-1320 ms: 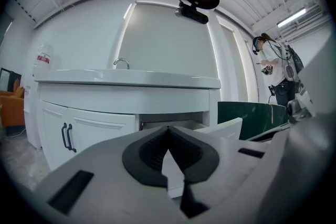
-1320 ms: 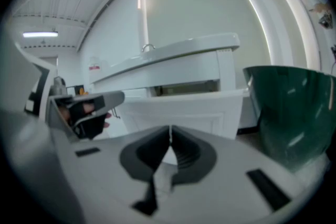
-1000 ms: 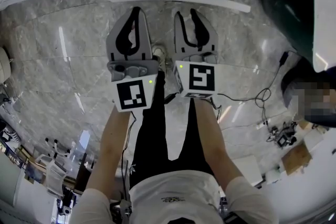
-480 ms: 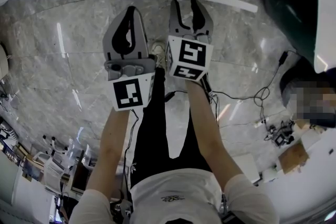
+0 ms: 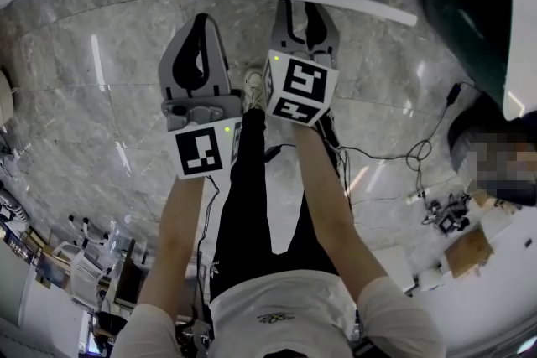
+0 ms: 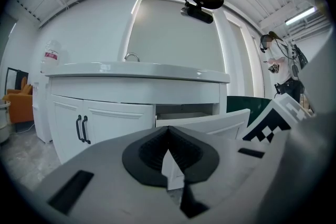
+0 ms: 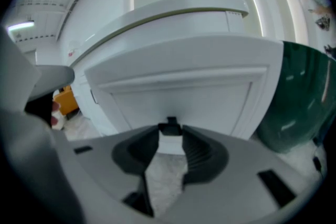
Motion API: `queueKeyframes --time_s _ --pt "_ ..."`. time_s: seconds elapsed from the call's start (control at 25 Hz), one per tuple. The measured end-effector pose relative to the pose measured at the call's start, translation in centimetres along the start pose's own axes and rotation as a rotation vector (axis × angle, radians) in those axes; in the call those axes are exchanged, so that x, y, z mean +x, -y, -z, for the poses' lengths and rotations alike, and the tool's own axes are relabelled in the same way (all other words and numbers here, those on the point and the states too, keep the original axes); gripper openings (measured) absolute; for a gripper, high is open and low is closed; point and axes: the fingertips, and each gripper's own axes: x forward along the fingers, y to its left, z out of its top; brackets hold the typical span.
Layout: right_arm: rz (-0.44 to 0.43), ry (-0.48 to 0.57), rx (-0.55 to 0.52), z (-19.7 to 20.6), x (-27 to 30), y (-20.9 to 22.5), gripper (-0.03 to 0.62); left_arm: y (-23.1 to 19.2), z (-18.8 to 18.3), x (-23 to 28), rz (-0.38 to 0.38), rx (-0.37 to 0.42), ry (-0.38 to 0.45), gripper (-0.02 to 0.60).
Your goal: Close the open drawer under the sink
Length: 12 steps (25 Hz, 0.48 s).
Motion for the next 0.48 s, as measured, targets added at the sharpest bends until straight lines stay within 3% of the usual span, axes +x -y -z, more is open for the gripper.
queueKeyframes --time_s 0.28,0.48 --pt "0.007 0.038 -0.09 -0.6 -0.5 -0.2 0.143 -0.2 0.4 0.1 -0.014 -0.006 -0.004 0.02" --pt "-0.027 0.01 -0.095 -0.1 -0.8 -1.2 0.139 -0.5 0.1 0.4 -0.036 -0.01 0.002 0.02"
